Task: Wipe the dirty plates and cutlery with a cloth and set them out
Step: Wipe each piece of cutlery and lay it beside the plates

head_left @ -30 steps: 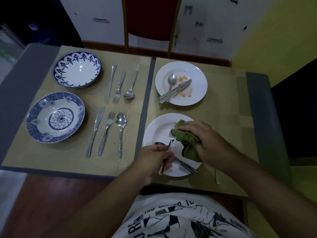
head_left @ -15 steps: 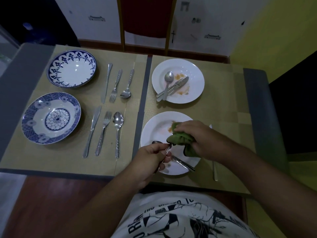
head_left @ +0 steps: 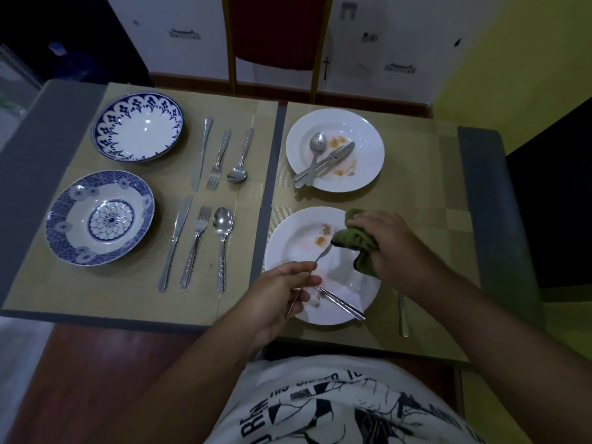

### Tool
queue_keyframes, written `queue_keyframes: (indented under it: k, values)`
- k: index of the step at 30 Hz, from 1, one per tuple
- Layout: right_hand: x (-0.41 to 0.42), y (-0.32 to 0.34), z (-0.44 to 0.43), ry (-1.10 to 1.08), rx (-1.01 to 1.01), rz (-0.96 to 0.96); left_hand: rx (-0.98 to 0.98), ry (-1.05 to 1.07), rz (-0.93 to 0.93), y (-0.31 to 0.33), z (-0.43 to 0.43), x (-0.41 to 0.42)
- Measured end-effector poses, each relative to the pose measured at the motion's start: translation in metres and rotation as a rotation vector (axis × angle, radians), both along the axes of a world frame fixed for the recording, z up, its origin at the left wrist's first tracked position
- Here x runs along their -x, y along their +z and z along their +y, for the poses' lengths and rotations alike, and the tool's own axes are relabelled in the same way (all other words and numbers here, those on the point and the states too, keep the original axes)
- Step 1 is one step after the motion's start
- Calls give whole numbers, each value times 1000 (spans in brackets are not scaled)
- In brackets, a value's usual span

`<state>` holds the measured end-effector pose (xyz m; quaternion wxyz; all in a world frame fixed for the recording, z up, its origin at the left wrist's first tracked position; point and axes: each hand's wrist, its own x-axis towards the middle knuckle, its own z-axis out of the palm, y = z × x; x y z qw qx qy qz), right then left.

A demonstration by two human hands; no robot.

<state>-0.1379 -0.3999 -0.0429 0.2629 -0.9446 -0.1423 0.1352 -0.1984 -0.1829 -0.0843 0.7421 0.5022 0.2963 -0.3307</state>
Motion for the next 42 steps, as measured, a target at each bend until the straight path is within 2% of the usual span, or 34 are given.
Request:
queue_keyframes:
  k: [2, 5, 11, 17, 21, 24, 30, 36, 42]
  values:
    - [6, 3, -4, -25, -38, -16, -35, 18, 13, -1, -3, -2]
    - [15, 11, -3, 78, -90, 21, -29, 67, 19, -2, -7, -2]
    - [30, 13, 9, 317, -64, 20, -116, -74, -116, 0, -7, -3]
    - [17, 14, 17, 412, -4, 95, -76, -250, -162, 4, 2, 0]
    - [11, 15, 12, 414, 16, 47, 17, -175, -80, 6, 7, 2]
    - [23, 13, 13, 529, -5, 17, 60, -142, -43, 5, 9, 1]
    - [9, 1, -1, 446, 35, 61, 99, -245, 26, 9, 19, 0]
    - [0, 1, -19, 231, -58, 15, 97, -86, 155, 2, 23, -4]
    - [15, 8, -13, 442, -25, -106, -44, -31, 131, 2, 17, -4]
